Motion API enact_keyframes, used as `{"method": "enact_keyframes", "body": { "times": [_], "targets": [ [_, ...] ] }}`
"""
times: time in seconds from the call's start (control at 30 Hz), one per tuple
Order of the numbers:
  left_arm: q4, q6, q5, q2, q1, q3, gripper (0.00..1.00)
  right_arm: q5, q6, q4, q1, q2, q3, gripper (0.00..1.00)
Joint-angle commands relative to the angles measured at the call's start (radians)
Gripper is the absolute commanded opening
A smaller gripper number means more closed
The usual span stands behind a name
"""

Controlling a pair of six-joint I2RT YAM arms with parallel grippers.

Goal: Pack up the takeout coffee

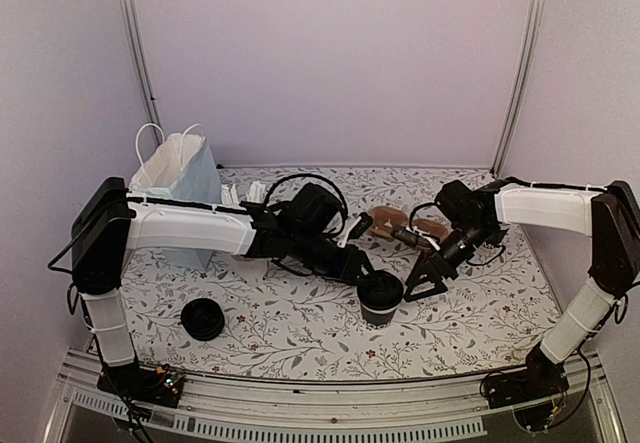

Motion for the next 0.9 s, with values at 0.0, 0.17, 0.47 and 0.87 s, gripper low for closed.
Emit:
{"method": "enact_keyframes", "body": {
  "times": [0.0,0.17,0.47,0.87],
  "targets": [
    [-0.107,0.008,-0.041,0.022,-0.004,-0.025,0.42,-0.05,0.044,0.054,0.011,0.033,0.005,0.97],
    [-0.107,0.005,-0.038,0.022,-0.005,-0.025,0.41,-0.051,0.076,0.07,0.011,0.068,0.032,0.95],
    [-0.11,0.0,-0.048,0.019,-0.004,-0.035,0.41,0.104,0.138,0.108,0.011,0.154,0.02,0.85],
    [-0.108,-0.008,-0.062,0.009,-0.003,-0.11,0.41,0.376,0.166,0.164,0.012,0.226,-0.038,0.77]
  ]
}}
